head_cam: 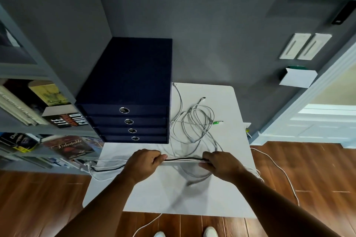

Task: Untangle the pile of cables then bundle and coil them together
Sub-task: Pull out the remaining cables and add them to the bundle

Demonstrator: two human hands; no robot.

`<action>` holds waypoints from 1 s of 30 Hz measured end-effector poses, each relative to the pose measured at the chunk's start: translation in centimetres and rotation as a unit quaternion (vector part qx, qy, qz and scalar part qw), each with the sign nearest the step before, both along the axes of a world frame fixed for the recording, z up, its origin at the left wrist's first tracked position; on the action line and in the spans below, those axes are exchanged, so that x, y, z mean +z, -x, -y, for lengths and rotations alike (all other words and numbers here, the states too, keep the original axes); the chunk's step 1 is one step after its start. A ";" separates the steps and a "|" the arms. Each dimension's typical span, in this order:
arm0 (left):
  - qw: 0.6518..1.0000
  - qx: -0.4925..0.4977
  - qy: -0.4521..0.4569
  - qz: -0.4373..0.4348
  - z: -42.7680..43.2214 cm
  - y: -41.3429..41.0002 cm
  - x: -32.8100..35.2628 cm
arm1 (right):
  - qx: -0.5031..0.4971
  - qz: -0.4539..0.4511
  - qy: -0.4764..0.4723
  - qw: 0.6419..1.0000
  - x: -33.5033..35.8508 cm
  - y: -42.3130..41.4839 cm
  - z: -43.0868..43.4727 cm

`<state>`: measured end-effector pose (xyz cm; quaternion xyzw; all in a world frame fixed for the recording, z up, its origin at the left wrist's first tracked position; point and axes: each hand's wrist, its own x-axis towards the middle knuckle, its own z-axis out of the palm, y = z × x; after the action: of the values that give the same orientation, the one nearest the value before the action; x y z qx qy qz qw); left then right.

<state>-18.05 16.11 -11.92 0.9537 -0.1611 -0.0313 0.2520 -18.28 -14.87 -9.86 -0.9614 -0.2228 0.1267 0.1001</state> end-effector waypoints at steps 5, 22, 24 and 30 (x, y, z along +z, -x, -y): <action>0.999 0.014 -0.001 -0.039 -1.3 0.0 0.1 | 0.038 0.066 -0.029 0.997 -1.0 -0.1 1.3; 0.971 -0.151 -0.027 -0.185 11.8 -2.3 6.4 | 0.034 0.104 -0.065 0.992 0.4 0.2 0.8; 0.973 -0.144 -0.014 -0.179 13.0 -2.1 6.0 | 0.019 0.109 -0.057 0.992 0.5 -0.2 1.0; 0.981 -0.122 -0.019 -0.148 12.2 -1.4 4.6 | -0.086 0.038 -0.166 0.982 1.2 -1.2 2.3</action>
<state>-16.67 3.94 -7.34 0.9163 -0.2371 -0.2054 0.2489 -17.09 -17.18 -8.71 -0.9510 -0.1612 0.0417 0.2605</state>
